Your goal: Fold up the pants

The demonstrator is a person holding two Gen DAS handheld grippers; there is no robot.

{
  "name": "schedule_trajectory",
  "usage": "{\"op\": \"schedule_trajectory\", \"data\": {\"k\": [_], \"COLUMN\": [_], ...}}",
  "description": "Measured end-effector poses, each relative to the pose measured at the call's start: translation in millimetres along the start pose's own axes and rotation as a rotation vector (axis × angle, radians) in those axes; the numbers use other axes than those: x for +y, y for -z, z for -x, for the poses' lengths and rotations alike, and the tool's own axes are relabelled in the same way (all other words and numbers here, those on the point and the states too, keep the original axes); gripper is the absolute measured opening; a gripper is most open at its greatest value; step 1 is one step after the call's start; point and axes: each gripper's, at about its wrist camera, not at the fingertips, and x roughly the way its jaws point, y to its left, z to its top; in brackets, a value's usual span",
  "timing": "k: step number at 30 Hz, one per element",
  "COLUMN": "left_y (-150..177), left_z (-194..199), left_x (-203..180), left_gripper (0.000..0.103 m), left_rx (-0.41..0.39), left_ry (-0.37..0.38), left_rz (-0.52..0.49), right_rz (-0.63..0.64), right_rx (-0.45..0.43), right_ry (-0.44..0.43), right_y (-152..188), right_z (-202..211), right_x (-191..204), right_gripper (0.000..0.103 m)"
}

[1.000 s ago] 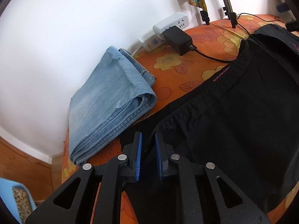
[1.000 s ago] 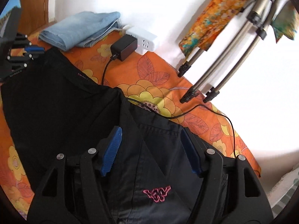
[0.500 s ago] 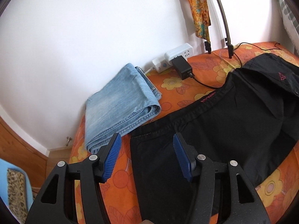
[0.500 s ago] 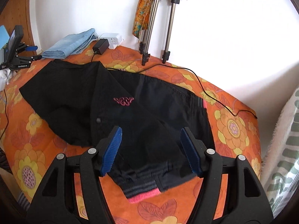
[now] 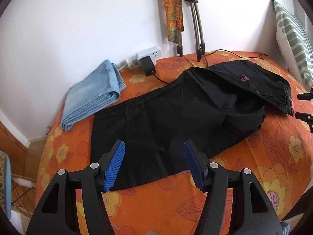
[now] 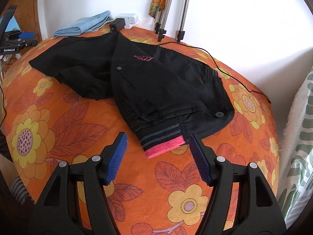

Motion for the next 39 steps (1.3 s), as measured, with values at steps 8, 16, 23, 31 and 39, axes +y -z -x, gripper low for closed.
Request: {"op": "schedule_trajectory", "data": {"k": [8, 16, 23, 31, 39], "left_y": [-3.0, -0.5, 3.1, 3.1, 3.9], "left_z": [-16.9, -21.2, -28.3, -28.8, -27.3], "left_x": [18.1, 36.5, 31.5, 31.6, 30.7], "left_gripper": [0.062, 0.062, 0.062, 0.062, 0.062], "left_rx": [0.032, 0.040, 0.065, 0.069, 0.072], "left_ry": [0.037, 0.013, 0.026, 0.030, 0.047], "left_rz": [0.087, 0.135, 0.112, 0.100, 0.107], "right_rz": [0.177, 0.155, 0.051, -0.037, 0.084], "right_rx": [0.025, 0.071, -0.009, 0.016, 0.038], "right_ry": [0.210, 0.189, 0.277, 0.039, -0.015], "right_y": [0.8, -0.9, -32.7, -46.7, -34.8], "right_z": [-33.3, -39.8, -21.8, -19.7, -47.0], "right_x": [26.5, 10.4, -38.3, -54.4, 7.2], "right_gripper": [0.069, 0.026, 0.001, 0.009, 0.050]}}
